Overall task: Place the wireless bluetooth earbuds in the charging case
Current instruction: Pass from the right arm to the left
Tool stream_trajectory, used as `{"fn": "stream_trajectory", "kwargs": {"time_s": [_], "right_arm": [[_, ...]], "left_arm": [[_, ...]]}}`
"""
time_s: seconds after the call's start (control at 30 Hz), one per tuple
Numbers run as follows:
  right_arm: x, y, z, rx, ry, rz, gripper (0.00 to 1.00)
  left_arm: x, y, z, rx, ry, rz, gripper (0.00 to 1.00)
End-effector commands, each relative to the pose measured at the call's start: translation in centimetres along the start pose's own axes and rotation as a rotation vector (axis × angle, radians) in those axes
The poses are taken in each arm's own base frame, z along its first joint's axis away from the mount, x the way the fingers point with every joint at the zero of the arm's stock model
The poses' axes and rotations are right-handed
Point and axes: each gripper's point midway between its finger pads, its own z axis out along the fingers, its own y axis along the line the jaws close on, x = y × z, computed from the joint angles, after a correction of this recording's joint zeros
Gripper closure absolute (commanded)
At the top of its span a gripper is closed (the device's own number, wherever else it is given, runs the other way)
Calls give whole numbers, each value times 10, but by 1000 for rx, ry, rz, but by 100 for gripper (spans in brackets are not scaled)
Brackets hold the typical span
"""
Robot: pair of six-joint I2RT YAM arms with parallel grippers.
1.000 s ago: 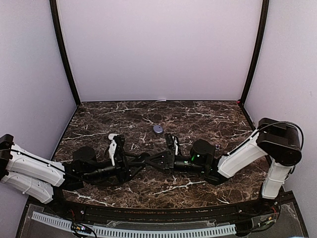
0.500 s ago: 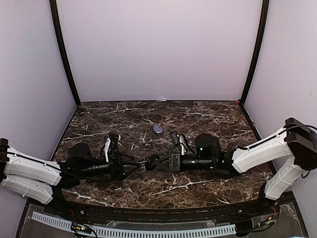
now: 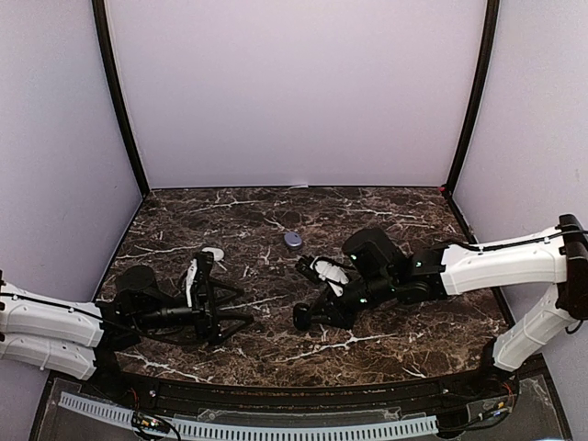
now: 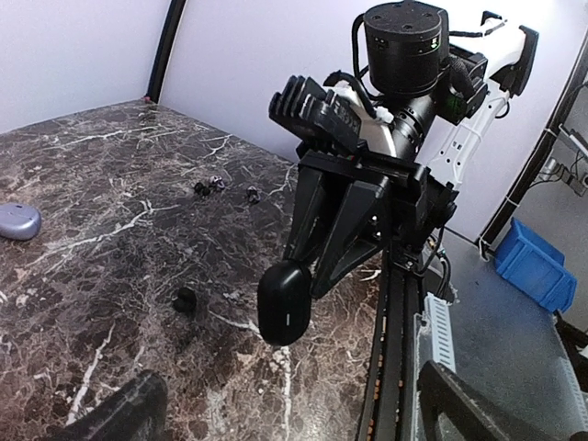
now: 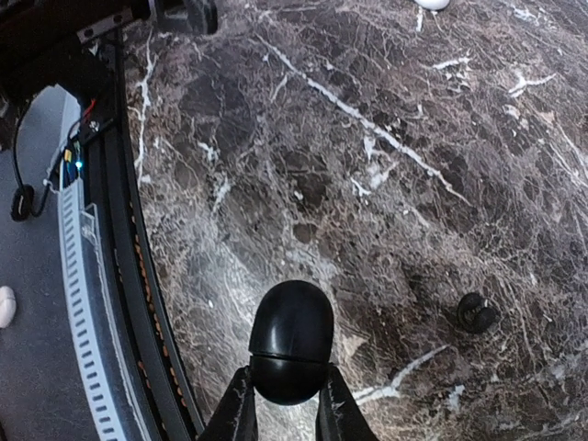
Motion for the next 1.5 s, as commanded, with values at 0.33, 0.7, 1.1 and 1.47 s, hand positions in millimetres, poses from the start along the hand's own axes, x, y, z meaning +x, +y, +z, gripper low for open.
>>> {"fn": "stream_trajectory", "kwargs": {"time_s": [0.33,0.7,1.1,1.47], "right_arm": [[37,-24,-8,137,345,-53,90],[24,-12,0,96,246,-190,88],[-14,33,-8,-32,71,-321,85],[-19,33,-2,-22,59,-335,86]], "left_arm": [[36,3,30,88,211,188,6],[47,-6,52,229,166,384,13],[50,-10,77,332,206,434,28],[49,-17,80,387,194,426,44]]}}
